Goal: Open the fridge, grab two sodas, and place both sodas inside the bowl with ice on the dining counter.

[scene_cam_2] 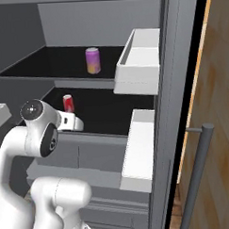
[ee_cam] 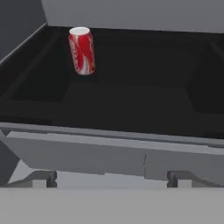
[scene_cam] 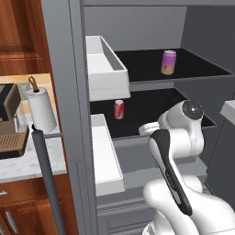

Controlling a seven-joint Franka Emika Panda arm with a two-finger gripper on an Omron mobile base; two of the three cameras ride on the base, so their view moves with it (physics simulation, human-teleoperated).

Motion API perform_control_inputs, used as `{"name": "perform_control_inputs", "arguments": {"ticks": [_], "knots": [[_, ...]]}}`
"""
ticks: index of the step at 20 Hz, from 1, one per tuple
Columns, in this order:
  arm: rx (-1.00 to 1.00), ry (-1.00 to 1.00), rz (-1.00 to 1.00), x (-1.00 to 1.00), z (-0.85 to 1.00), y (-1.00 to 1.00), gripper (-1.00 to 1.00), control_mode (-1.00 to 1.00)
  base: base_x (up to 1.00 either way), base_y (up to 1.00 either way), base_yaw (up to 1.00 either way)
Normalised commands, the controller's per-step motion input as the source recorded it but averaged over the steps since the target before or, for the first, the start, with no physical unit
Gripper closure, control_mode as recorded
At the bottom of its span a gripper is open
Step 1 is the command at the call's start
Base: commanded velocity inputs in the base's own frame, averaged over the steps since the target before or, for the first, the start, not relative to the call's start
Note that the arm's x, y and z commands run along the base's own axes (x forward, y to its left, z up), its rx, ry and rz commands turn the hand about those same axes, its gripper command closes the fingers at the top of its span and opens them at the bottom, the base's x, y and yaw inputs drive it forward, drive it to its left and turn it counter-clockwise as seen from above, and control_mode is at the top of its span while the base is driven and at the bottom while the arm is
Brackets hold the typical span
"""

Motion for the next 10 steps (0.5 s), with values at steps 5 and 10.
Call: {"name": "perform_control_inputs", "arguments": {"ticks": [5,10], "knots": [[0.02,-0.49,0.21,0.05,-0.23,0.01,-1.0,-1.0,0.0,0.0,0.0],[0.0,-0.27,0.13,0.26,-0.12,0.1,-1.0,-1.0,0.0,0.0,0.0]]}}
